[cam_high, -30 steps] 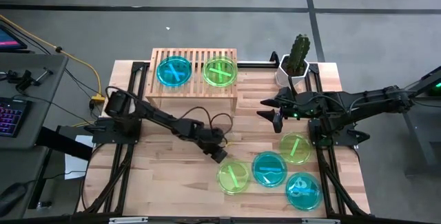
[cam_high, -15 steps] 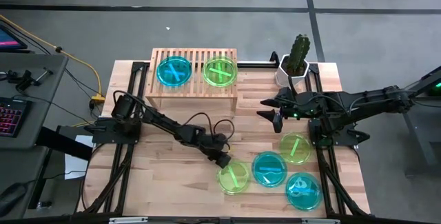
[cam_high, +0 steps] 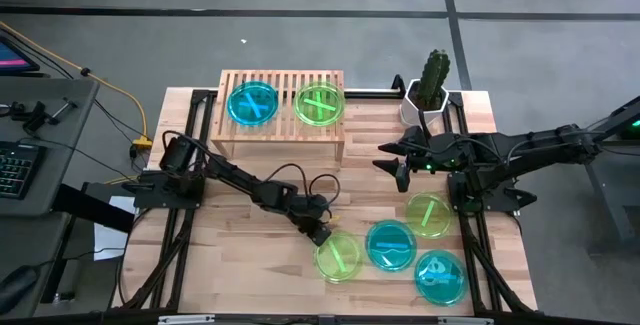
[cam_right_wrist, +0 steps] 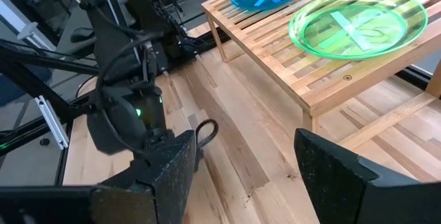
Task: Place and stack plates onto a shelf
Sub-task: Stack the green plate on top of the green plate on the shelf
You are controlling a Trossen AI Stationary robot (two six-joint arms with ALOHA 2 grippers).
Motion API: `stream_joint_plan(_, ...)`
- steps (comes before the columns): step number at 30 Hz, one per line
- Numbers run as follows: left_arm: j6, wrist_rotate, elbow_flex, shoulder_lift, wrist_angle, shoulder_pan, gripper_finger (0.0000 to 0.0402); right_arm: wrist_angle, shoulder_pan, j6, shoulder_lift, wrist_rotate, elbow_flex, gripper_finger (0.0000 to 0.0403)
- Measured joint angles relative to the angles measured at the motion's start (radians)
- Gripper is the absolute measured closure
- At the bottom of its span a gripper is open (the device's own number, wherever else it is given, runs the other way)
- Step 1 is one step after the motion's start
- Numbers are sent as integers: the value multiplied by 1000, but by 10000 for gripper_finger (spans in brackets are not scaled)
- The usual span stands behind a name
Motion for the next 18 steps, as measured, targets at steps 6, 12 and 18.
stream_joint_plan(6, 115, -5, 2, -151, -88, 51, 401, 0, 0, -2, 0, 1, 0, 172)
stream_joint_plan(12, 200, -69, 1, -392, -263, 82, 401, 0, 0, 1, 0, 1, 0, 172)
stream_joint_plan(18, 220, -180, 2, -598, -396, 109, 401, 0, 0, 6, 0, 1, 0, 172)
